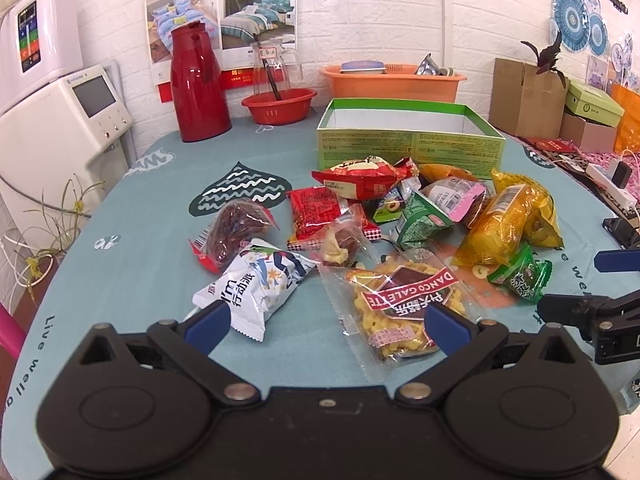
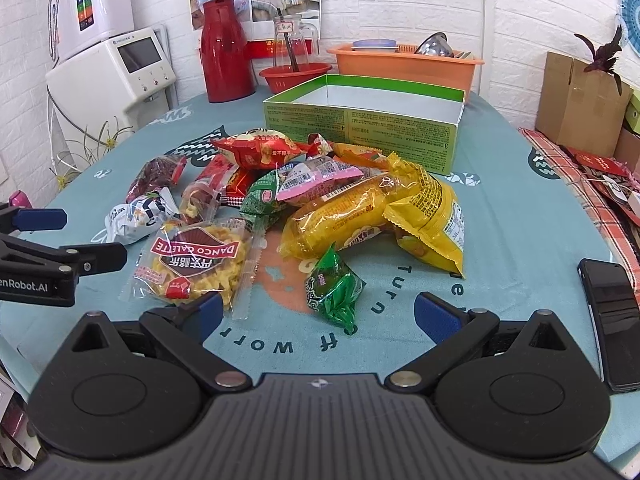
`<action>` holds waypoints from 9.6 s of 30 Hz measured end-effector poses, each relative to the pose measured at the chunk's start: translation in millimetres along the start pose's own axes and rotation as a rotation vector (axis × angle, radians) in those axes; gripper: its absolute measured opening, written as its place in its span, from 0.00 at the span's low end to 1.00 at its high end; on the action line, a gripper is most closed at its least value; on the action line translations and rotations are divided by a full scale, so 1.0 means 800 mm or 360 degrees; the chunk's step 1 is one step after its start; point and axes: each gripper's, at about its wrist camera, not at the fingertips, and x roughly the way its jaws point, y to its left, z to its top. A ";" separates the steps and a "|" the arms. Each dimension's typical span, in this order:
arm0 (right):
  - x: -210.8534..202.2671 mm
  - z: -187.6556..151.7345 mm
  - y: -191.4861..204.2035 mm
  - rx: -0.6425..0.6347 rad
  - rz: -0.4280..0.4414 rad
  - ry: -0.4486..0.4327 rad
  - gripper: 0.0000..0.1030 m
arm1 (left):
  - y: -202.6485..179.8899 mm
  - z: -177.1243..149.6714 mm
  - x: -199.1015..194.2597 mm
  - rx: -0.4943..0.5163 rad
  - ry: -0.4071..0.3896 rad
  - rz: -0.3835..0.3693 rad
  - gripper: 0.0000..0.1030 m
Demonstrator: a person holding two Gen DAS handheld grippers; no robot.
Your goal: Organize snacks
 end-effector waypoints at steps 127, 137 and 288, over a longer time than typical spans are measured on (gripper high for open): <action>0.013 -0.008 -0.014 -0.0003 0.0533 -0.0172 1.00 | 0.057 -0.001 0.066 -0.0452 0.0146 -0.0708 0.98; 0.064 0.009 0.015 0.0018 0.0607 0.0020 1.00 | 0.060 0.012 0.095 -0.0460 0.0215 -0.0790 0.42; 0.122 0.183 -0.129 0.0198 0.0082 -0.0510 0.55 | 0.042 0.272 0.223 -0.0330 -0.0188 -0.0567 0.60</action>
